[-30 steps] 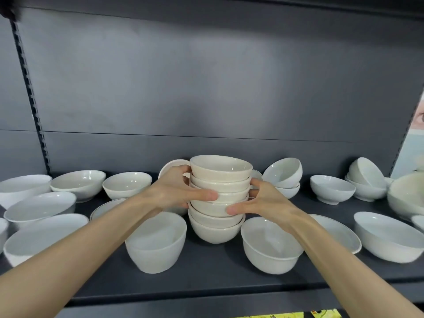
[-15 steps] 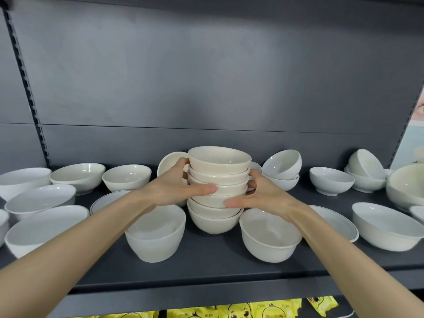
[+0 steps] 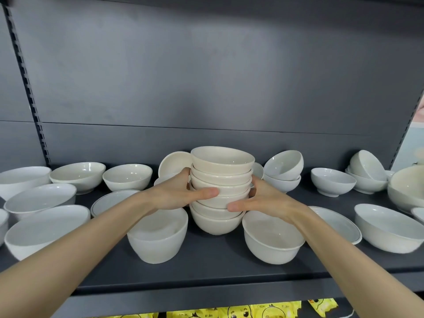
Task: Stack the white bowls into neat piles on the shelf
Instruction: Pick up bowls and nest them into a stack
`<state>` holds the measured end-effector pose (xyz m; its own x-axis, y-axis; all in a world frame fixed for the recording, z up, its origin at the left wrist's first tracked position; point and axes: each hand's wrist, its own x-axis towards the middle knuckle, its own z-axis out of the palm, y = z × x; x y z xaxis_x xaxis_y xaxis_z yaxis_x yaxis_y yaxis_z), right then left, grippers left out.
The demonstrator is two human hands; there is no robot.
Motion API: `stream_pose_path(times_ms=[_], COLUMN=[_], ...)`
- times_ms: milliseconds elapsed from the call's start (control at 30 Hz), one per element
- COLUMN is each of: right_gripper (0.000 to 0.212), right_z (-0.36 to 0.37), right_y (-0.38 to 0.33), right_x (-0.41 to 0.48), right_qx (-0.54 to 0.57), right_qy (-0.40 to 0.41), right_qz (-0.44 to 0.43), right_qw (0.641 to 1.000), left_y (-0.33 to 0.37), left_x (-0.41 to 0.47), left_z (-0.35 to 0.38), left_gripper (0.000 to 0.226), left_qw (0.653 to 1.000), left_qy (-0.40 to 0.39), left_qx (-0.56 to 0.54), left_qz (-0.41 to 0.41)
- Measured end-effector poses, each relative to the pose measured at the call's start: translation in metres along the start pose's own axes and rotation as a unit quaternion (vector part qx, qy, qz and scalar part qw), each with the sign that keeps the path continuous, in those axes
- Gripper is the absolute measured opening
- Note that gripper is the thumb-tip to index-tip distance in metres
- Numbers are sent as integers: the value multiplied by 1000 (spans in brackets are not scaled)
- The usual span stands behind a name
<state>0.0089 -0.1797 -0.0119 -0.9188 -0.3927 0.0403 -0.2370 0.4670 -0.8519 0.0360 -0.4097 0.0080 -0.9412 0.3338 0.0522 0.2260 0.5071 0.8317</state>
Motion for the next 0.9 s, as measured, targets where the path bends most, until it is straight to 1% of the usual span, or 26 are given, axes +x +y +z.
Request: stream_pose_path(times_ms=[33, 67, 133, 267, 367, 467, 567, 733, 867, 900], right_gripper=[81, 75, 69, 64, 64, 64, 60, 61, 73, 73], right_z=[1, 1, 2, 5, 3, -2, -13, -42, -77, -88], right_y=[-1, -2, -3, -5, -9, -17, -25, -30, -15, -10], right_x=[-1, -2, -3, -5, -5, -5, -6, -16, -29, -34], right_qx=[2, 6, 11, 18, 25, 34, 39, 50, 50, 51], right_qy=[7, 14, 22, 37, 48, 58, 61, 78, 93, 100], right_qz=[-1, -1, -2, -2, -8, -20, -38, -51, -47, -46], right_qw=[1000, 1000, 1000, 999, 998, 998, 997, 994, 993, 993], left_y=[0, 0, 0, -1, 2, 11, 26, 55, 80, 86], left_x=[0, 0, -1, 0, 3, 6, 7, 17, 40, 47], left_z=[1, 2, 3, 2, -3, -10, -15, -8, 18, 27], left_gripper=[43, 31, 24, 25, 25, 26, 24, 23, 25, 25], left_qw=[1000, 999, 998, 994, 994, 991, 989, 987, 986, 986], left_qy=[1, 1, 4, 14, 18, 17, 18, 9, 2, 2], left_qx=[-14, -29, -50, -81, -78, -95, -86, -87, -88, -88], left_qz=[11, 25, 47, 65, 69, 96, 115, 137, 143, 143])
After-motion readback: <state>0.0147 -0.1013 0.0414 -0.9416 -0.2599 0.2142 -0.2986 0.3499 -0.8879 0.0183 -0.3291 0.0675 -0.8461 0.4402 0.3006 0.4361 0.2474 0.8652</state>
